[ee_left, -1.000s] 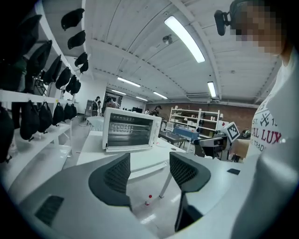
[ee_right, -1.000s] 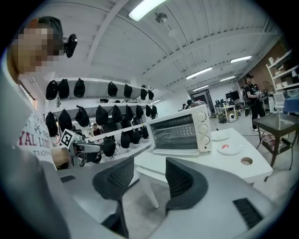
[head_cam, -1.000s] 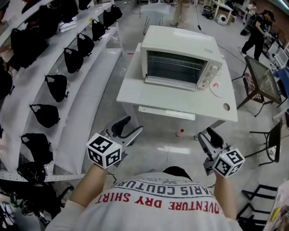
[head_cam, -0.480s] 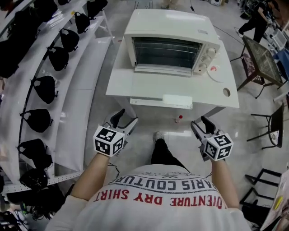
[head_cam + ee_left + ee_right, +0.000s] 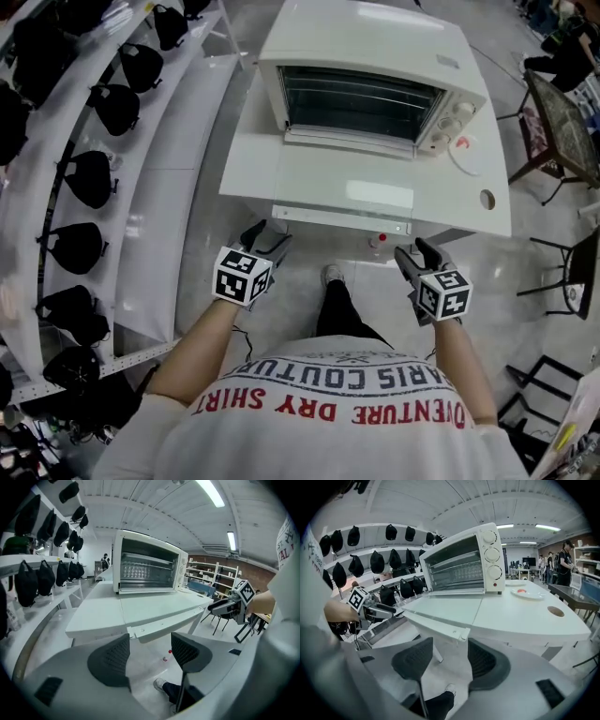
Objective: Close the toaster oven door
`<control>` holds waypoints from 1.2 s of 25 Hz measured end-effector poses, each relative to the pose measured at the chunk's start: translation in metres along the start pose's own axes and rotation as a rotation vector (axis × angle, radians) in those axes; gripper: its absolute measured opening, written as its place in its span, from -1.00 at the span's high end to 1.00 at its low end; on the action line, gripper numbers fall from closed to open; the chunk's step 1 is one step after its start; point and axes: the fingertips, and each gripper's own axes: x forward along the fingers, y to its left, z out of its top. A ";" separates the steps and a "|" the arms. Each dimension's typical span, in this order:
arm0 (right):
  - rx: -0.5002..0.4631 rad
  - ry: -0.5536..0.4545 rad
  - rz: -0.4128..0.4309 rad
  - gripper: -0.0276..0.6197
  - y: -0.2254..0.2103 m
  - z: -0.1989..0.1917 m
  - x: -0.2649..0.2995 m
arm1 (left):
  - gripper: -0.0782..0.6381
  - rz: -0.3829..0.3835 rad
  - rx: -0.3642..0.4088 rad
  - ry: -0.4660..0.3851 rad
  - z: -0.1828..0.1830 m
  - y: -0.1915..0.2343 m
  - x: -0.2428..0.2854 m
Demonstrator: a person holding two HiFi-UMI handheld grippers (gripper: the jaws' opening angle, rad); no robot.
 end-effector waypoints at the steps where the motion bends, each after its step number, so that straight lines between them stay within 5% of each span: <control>1: 0.005 0.002 -0.002 0.23 -0.003 -0.001 0.005 | 0.00 0.005 -0.003 0.005 -0.002 0.004 0.005; 12: 0.037 0.071 0.022 0.23 -0.019 -0.015 0.047 | 0.00 0.031 -0.102 0.052 -0.028 0.034 0.051; 30: 0.007 0.049 0.097 0.38 -0.008 -0.004 0.061 | 0.31 -0.042 -0.087 0.010 -0.014 0.025 0.065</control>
